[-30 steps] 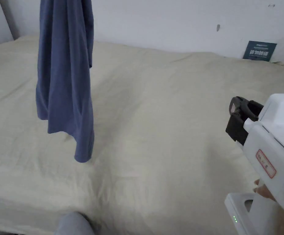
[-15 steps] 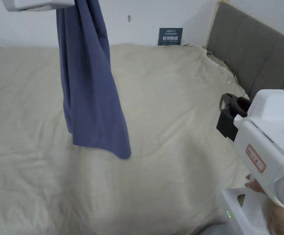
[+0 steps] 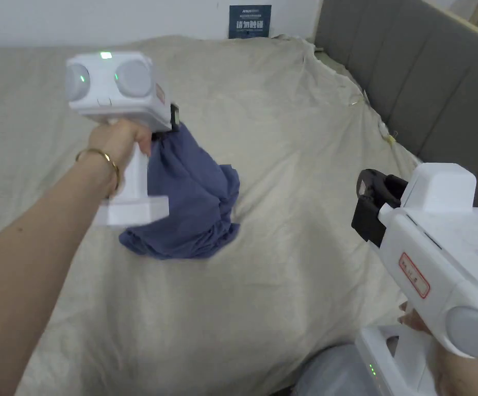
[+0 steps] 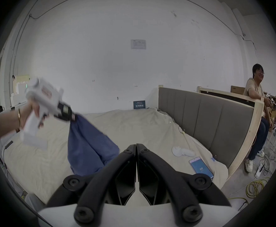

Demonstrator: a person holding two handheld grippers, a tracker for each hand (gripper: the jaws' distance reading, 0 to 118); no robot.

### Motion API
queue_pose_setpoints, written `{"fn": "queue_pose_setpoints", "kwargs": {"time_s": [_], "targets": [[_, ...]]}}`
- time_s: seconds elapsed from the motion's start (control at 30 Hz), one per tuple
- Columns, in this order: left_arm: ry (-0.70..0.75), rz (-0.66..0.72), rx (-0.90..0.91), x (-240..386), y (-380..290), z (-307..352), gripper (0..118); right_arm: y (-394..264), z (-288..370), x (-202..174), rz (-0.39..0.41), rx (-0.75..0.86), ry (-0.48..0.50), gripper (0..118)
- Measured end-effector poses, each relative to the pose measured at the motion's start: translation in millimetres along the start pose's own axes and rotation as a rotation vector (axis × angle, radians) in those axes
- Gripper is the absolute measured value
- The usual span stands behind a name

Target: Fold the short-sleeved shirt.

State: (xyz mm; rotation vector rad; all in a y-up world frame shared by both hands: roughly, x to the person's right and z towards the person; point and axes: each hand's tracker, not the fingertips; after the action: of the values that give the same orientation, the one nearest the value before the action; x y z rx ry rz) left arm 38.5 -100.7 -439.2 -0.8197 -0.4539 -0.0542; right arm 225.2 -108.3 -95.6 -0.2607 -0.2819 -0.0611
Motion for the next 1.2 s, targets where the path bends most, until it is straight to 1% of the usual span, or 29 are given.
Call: {"fn": "queue_pose_setpoints", "kwargs": {"time_s": [0.07, 0.2, 0.23, 0.27, 0.3, 0.33, 0.37, 0.4, 0.43, 0.47, 0.53, 0.6, 0.63, 0.67, 0.73, 0.8, 0.9, 0.97, 1.03, 1.13, 1.17, 1.2], "targets": [[0.023, -0.027, -0.084, -2, -27, -40, 0, -5, -7, 2, -0.003, -0.02, 0.0, 0], [0.032, -0.037, -0.223, -9, -89, -90, 0, -11, -17, 5, -0.009, -0.045, 0.001, 0], [0.063, -0.054, -0.219, 6, -110, -76, 0, -12, -19, 6, -0.011, -0.052, 0.003, 0], [0.069, -0.048, -0.224, 9, -123, -79, 0, -13, -21, 6, -0.01, -0.056, 0.005, 0], [0.088, -0.055, -0.222, 10, -134, -82, 4, -14, -23, 5, -0.009, -0.059, 0.006, 0], [0.105, -0.055, -0.219, 11, -144, -83, 15, -13, -21, 2, -0.007, -0.062, 0.009, 0], [0.105, -0.047, -0.21, 13, -144, -83, 29, -13, -20, 1, -0.006, -0.063, 0.011, 0], [0.099, -0.037, -0.187, 14, -148, -81, 38, -13, -21, 0, -0.006, -0.065, 0.012, 0], [0.081, -0.023, -0.167, 15, -150, -77, 44, -13, -21, 0, -0.005, -0.066, 0.013, 0], [0.064, -0.008, -0.165, 16, -151, -71, 52, -14, -22, 1, -0.004, -0.066, 0.015, 0], [0.013, 0.036, -0.157, 11, -135, -62, 72, -15, -23, 1, -0.002, -0.068, 0.017, 0], [-0.013, 0.079, -0.07, 8, -127, -41, 100, -13, -23, -2, -0.001, -0.063, 0.02, 0], [-0.018, 0.095, -0.009, 0, -112, -35, 109, -12, -23, -4, -0.001, -0.06, 0.023, 0], [-0.015, 0.105, 0.074, -4, -107, -19, 113, -10, -24, -6, -0.001, -0.054, 0.026, 0], [0.013, 0.105, 0.231, -12, -101, 14, 113, -8, -26, -9, 0.0, -0.043, 0.032, 0], [0.066, 0.073, 0.353, -23, -93, 44, 113, -5, -29, -15, 0.008, -0.027, 0.037, 0], [0.186, 0.031, 0.528, -38, -95, 88, 114, -1, -31, -29, 0.039, 0.0, 0.051, 0], [0.284, -0.024, 0.623, -47, -105, 115, 114, 1, -31, -37, 0.035, 0.018, 0.07, 0], [0.358, -0.071, 0.675, -54, -115, 132, 113, 4, -32, -44, 0.032, 0.033, 0.093, 0], [0.368, -0.076, 0.693, -62, -137, 157, 111, 7, -31, -56, 0.044, 0.061, 0.115, 0], [0.368, -0.066, 0.693, -65, -144, 161, 108, 7, -30, -59, 0.047, 0.073, 0.124, 0], [0.365, -0.054, 0.696, -68, -151, 166, 102, 8, -28, -62, 0.048, 0.082, 0.132, 0]]}}
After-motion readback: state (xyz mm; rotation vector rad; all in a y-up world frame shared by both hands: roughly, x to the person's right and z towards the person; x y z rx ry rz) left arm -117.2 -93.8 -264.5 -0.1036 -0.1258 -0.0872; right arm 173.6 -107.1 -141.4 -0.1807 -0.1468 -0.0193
